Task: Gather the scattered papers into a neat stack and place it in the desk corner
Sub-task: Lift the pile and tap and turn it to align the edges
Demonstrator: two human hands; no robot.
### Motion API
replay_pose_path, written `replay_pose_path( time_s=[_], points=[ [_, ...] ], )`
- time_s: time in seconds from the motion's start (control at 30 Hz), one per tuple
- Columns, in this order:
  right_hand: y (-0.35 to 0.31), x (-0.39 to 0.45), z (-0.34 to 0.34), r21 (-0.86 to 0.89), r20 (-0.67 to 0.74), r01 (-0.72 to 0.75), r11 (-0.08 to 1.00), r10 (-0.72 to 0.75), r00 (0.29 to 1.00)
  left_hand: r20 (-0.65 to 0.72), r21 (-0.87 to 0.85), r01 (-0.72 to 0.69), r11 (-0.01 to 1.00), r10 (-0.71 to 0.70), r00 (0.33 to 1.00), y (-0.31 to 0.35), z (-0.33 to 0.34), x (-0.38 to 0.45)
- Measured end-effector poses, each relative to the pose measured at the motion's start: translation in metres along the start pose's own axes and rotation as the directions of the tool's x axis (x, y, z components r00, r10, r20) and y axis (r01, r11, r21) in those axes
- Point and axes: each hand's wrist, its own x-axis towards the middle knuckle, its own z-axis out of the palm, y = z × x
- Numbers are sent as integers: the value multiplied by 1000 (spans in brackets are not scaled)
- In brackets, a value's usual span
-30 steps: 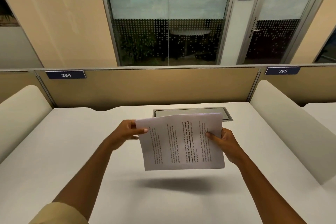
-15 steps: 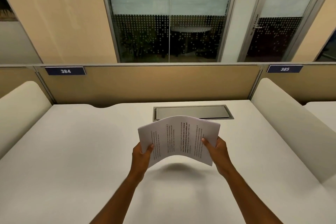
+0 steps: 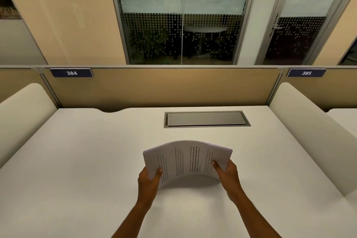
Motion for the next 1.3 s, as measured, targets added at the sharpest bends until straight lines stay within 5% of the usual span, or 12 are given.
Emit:
replay_pose_path(
  time_s=[0.6,0.97,1.3],
  points=[
    [8,2,-1,-4,32,10,1000,-10,999,21,44,23,999,-24,999,-3,4,6],
    [-21,23,-11,-9,67,46,999,-45,997,197,179,-104,978,68,978,42,-2,52],
    [-72,56,-47,32,97,140,990,-143,985,459,345,-315,884,134,878,138,-12,111]
  ],
)
